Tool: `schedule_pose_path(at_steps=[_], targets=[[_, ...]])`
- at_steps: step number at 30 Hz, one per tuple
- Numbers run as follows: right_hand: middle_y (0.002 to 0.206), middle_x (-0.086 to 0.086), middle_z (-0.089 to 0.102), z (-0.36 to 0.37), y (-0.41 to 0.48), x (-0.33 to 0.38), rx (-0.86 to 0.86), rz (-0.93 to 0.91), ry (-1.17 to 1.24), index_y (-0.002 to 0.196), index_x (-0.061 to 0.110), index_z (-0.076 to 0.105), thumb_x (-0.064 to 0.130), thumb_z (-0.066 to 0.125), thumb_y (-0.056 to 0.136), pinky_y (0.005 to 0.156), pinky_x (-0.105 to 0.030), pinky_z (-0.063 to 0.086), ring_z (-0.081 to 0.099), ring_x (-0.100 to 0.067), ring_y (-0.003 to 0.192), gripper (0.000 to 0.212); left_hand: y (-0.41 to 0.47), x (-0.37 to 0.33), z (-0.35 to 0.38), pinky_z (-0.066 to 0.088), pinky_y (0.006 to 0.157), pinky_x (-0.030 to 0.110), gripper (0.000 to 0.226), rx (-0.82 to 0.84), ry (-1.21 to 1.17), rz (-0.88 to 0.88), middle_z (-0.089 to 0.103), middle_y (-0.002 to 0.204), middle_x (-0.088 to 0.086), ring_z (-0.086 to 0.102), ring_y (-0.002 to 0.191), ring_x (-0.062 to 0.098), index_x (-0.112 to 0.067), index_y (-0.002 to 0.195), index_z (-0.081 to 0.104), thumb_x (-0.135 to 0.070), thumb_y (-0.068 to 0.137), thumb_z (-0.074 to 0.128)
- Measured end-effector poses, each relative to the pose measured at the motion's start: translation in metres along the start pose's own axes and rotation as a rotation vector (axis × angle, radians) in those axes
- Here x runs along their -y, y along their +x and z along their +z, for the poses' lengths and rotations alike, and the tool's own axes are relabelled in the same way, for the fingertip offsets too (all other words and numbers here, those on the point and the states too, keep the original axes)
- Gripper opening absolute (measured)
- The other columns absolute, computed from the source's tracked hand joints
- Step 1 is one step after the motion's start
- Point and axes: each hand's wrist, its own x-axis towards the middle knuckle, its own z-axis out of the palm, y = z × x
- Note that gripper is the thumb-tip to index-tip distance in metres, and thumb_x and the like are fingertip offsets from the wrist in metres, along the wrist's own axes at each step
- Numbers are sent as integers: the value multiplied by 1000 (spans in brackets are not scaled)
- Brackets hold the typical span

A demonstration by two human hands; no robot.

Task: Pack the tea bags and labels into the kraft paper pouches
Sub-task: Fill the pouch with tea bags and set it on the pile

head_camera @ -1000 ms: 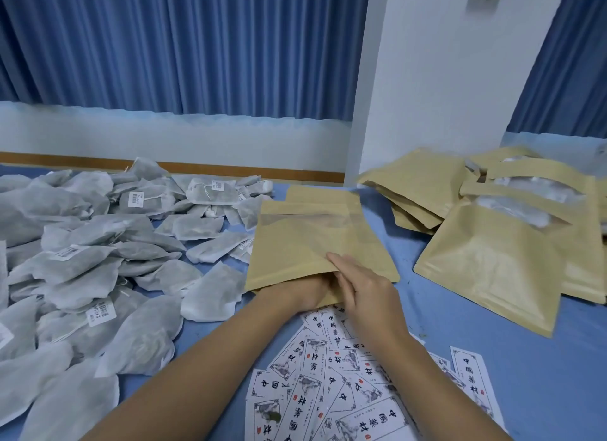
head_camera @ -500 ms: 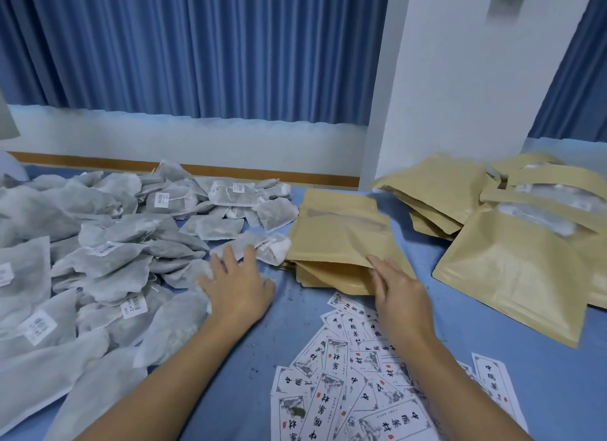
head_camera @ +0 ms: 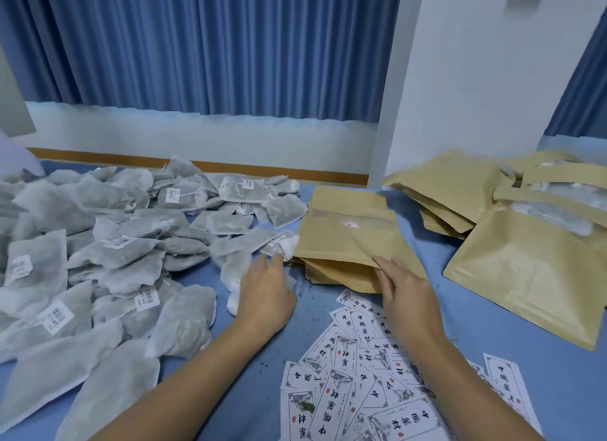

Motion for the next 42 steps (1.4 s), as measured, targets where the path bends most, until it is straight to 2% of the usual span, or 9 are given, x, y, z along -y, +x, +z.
schedule_pose_path(at_steps=[6,10,18,21,24,27,33,38,42], targets=[[115,-14,68,3,2,-5,33,-17,-13,129,30,66,25,47,106,74,-37,51,64,-30,103,30,-9,-5,1,47,78,28,53,-150,-242,82,58,101,-11,54,90,11,-28,133,45,-5,87,58],[106,-8,69,3,2,-4,26,-22,7,125,28,67,26,46,106,69,-42,53,63,-28,85,28,-18,-20,-8,40,95,10,62,-398,-569,362,56,129,-24,54,116,-5,-29,139,44,-5,87,67],[87,1,60,0,-3,6,75,-29,6,107,30,63,28,47,103,63,-41,52,59,-20,73,16,-35,-44,12,40,111,39,42,-291,-334,1014,52,147,9,46,140,23,2,131,59,-3,90,66],[86,0,64,0,-4,8,61,-31,40,109,27,64,27,50,101,64,-41,52,61,-20,73,16,-35,-44,22,43,106,37,28,-320,-99,992,58,139,8,52,130,24,-8,122,68,-21,97,65],[86,0,67,2,-3,7,19,-38,60,116,28,67,28,48,104,63,-39,50,60,-22,70,23,-36,-41,26,50,74,37,29,-284,14,828,57,107,3,53,92,22,-18,115,68,-34,91,70],[84,0,66,5,-4,4,-11,-62,53,116,27,67,25,49,104,61,-38,50,58,-21,67,21,-39,-38,27,51,58,36,41,-123,31,701,51,100,0,52,86,20,-21,120,65,-29,82,79],[80,0,65,5,0,-1,-34,-54,58,120,25,67,22,50,105,61,-42,52,57,-26,67,23,-38,-41,26,56,87,44,40,-59,-123,597,58,135,3,58,120,23,-9,132,62,-5,92,64],[69,0,60,4,-1,-1,-8,-53,32,106,21,66,31,43,106,61,-44,52,54,-27,63,25,-36,-46,18,61,83,39,43,-209,-118,729,65,131,9,63,120,24,-1,123,67,9,82,73],[70,3,60,5,-2,1,-23,-75,33,115,23,68,26,49,105,60,-42,52,55,-24,63,22,-35,-47,21,59,71,39,42,-109,-10,644,67,121,3,67,108,27,-10,121,65,8,83,69]])
